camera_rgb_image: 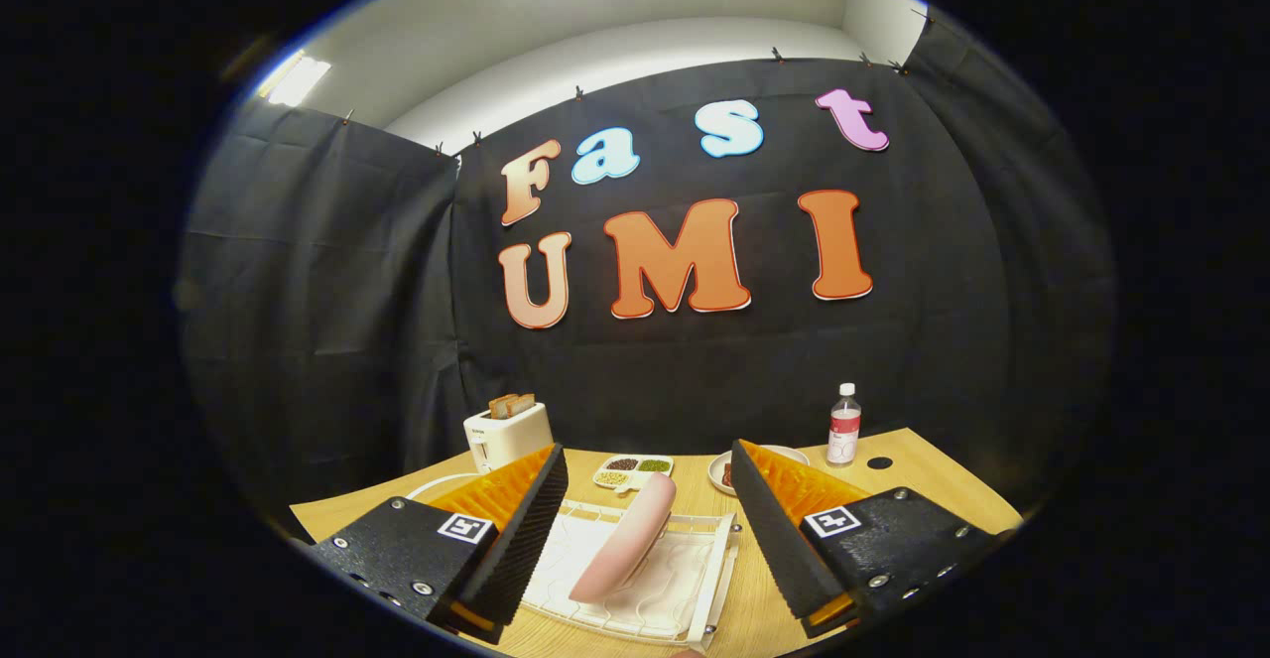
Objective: Take the plate from the dish rack, then take the spoon from the basket and place it into the plate.
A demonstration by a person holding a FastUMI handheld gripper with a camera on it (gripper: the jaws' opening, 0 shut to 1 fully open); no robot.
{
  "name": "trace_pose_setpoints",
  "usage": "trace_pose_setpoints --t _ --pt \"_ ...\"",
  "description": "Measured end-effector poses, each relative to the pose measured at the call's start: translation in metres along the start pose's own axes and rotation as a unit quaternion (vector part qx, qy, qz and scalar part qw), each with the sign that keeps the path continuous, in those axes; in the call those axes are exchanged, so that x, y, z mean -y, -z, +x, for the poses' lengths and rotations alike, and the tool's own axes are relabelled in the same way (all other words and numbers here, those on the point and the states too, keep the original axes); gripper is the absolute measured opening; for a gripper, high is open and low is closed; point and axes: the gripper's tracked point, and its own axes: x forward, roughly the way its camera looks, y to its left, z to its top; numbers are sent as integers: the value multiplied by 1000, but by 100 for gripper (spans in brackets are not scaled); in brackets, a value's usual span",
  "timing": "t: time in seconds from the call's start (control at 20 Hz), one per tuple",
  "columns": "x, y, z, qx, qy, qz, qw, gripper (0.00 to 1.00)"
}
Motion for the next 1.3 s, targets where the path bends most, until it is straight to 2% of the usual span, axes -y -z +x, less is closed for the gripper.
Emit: trace_pose_setpoints --t 0.3,0.5,0.7,1.1,1.15,1.3 --pt "2 32 24 -101 -4 -3 995 98" --pt "-7 45 43 -176 -15 33 984 98" --pt "-7 58 63 -246 -4 41 968 98" --pt "-13 91 91 -382 19 34 923 88" --pt "-13 97 93 -398 23 29 916 84" --pt "-13 114 95 -447 37 37 893 84"
